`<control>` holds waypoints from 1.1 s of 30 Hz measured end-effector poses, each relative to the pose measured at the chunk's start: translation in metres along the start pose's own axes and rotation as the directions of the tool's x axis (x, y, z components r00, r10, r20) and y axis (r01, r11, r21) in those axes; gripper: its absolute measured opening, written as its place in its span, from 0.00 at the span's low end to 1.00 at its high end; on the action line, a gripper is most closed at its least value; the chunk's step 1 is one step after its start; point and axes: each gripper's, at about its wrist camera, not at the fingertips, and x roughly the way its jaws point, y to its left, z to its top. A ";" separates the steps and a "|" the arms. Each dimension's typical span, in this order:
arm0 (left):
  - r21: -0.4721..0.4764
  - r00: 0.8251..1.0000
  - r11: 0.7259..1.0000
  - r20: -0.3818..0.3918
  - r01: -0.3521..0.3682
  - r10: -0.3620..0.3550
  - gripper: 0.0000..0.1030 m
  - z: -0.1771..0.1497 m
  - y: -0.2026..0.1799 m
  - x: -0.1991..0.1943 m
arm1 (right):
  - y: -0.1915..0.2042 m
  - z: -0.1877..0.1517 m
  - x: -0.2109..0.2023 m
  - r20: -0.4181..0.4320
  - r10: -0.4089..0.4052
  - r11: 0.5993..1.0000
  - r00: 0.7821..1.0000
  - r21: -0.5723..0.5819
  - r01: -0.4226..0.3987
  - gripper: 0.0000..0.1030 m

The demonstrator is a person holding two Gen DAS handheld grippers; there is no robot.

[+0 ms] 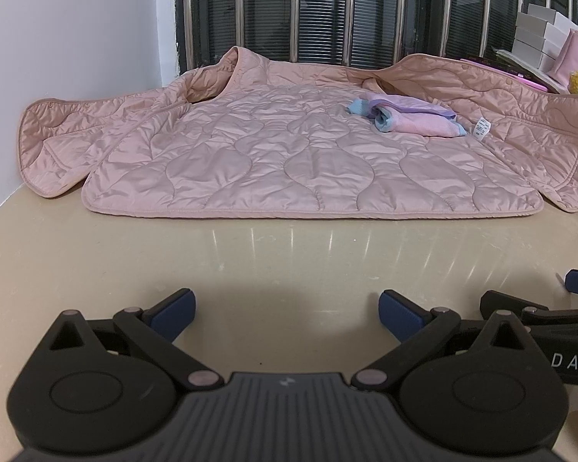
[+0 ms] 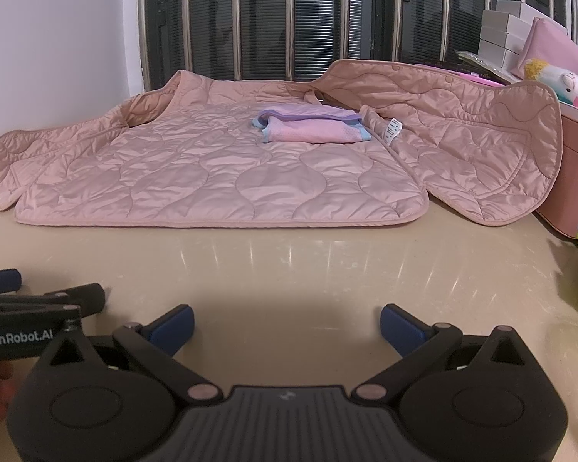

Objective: Fold clothes

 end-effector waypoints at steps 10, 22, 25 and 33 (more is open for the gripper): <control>-0.008 1.000 1.000 0.000 -0.011 0.011 0.99 0.000 0.002 0.001 | 0.002 0.000 0.001 0.000 -0.032 0.999 1.000 0.027 0.032 1.00; -0.008 1.000 1.000 0.000 -0.012 0.012 0.99 0.000 0.002 0.001 | 0.002 0.001 0.002 -0.002 -0.037 0.999 0.999 0.030 0.037 1.00; -0.009 1.000 1.000 0.000 -0.012 0.012 0.99 0.000 0.002 0.001 | 0.002 0.000 0.001 -0.001 -0.039 0.999 0.999 0.030 0.039 1.00; 0.000 1.000 1.000 0.001 0.000 0.000 0.99 0.000 0.003 0.000 | 0.003 0.001 0.001 -0.001 -0.039 0.999 0.999 0.031 0.039 1.00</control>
